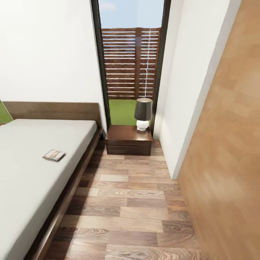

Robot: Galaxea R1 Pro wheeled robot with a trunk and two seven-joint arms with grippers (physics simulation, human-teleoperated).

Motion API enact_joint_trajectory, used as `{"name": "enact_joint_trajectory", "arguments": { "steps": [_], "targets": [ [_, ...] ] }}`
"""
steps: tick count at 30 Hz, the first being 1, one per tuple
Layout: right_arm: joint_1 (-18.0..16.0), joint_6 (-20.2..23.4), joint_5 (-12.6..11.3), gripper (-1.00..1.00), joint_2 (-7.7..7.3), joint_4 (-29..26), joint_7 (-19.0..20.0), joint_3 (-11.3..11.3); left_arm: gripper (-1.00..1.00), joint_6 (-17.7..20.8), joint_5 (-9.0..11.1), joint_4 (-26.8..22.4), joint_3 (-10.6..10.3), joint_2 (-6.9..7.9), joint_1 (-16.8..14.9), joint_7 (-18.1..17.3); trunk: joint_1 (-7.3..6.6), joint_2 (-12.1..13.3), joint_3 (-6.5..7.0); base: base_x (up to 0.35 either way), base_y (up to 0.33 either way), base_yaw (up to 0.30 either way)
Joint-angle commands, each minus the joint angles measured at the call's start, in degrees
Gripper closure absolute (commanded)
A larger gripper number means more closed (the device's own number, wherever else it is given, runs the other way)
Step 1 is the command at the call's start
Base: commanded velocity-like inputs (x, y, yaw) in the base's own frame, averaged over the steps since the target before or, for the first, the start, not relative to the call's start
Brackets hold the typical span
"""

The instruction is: In the bedroom, move the book from the bed onto either nightstand, and place the two sandals side by side next to the bed.

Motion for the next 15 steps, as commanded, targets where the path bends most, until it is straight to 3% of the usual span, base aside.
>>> {"name": "enact_joint_trajectory", "arguments": {
  "steps": [1, 7, 15],
  "targets": [
    [-0.04, 0.41, 0.26, -1.0, 0.03, -0.1, 0.33, -0.48, -1.0, -0.17, 0.6, 0.0, -0.48, 0.04, -0.01, -0.08, 0.0, -0.03, -0.09, 0.0, 0.0, -0.259],
    [-0.03, 0.36, 0.27, -1.0, 0.03, -0.09, 0.32, -0.46, -1.0, -0.17, 0.6, 0.0, -0.48, 0.03, -0.01, -0.08, 0.0, -0.03, -0.24, 0.0, 0.0, -0.163],
    [0.0, -1.12, 0.26, -1.0, 0.03, 0.14, 0.26, -0.48, -1.0, -0.17, 0.66, 0.0, -0.48, 0.02, -0.01, -0.08, 0.0, -0.03, -0.31, 0.004, 0.0, -0.051]
  ]
}}
